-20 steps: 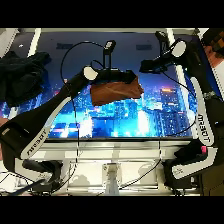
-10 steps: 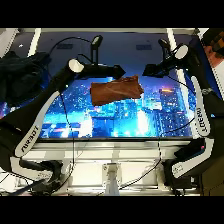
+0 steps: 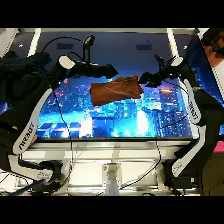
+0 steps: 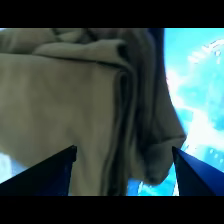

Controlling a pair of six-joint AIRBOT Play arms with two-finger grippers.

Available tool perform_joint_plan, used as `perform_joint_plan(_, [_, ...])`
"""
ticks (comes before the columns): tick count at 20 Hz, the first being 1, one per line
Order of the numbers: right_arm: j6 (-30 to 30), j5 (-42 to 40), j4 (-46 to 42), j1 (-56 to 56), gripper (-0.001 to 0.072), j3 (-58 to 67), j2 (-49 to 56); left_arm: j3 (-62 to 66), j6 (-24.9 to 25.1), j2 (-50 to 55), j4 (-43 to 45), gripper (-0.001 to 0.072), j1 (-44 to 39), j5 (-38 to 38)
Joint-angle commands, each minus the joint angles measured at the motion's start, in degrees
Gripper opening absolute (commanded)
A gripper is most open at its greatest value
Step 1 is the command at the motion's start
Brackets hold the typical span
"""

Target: Fold the clothes and pants, and hang the long-sleeved shirts on hangers.

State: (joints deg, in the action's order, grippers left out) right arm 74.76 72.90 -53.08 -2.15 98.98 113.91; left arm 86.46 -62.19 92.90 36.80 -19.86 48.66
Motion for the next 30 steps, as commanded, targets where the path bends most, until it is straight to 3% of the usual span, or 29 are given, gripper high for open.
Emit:
perform_joint_plan(1, [-1.0, -0.3, 0.8, 1.4, 0.0699, 0.1, 3.7, 0.0, 0.0, 0.0, 0.0, 0.0708, 0.9, 0.5])
perform_joint_plan(6, [-7.2, -0.3, 4.6, 5.6, 0.0687, 0.1, 5.4, 0.0, 0.0, 0.0, 0.0, 0.0708, 1.2, 0.5])
perform_joint_plan(7, [-8.2, -0.9, 4.3, 6.7, 0.0649, 0.1, 5.4, 0.0, 0.0, 0.0, 0.0, 0.0708, 1.2, 0.5])
perform_joint_plan(8, [-8.4, -1.7, 3.2, 8.0, 0.057, 0.1, 5.4, 0.0, 0.0, 0.0, 0.0, 0.0708, 1.2, 0.5])
perform_joint_plan(9, [-8.5, -2.7, 1.5, 9.2, 0.0427, 0.1, 5.4, 0.0, 0.0, 0.0, 0.0, 0.0708, 1.2, 0.5])
perform_joint_plan(10, [-8.4, -3.5, -0.4, 10.1, 0.0175, 0.1, 5.3, 0.0, 0.0, -0.1, 0.0, 0.0708, 1.4, 0.5])
perform_joint_plan(11, [-8.4, -4.2, -2.1, 10.8, 0.0016, 0.1, 5.0, 0.0, 0.5, -0.2, 0.0, 0.0708, 1.9, 0.5])
perform_joint_plan(14, [-8.3, -5.1, -3.7, 10.5, 0.0014, 0.1, 1.9, 0.0, 7.5, -1.1, 0.0, 0.0707, 4.7, 0.6])
perform_joint_plan(17, [-5.4, -8.5, -8.8, 8.0, 0.0014, 0.1, -5.2, 0.0, 7.6, -4.7, 0.0, 0.0707, 8.2, 0.7])
perform_joint_plan(19, [-2.5, -9.7, -13.1, 5.1, 0.0013, 0.1, -10.7, 0.0, 10.2, -8.3, 2.1, 0.0708, 10.8, 0.9])
perform_joint_plan(24, [4.0, -7.3, -23.7, -8.3, 0.0014, 0.0, -23.1, 0.0, 9.5, -17.0, 17.0, 0.0708, 17.3, 6.3])
perform_joint_plan(30, [10.8, 2.1, -31.7, -31.5, 0.0013, -0.1, -27.9, 0.0, 9.5, -20.5, 28.4, 0.0708, 21.4, 9.5])
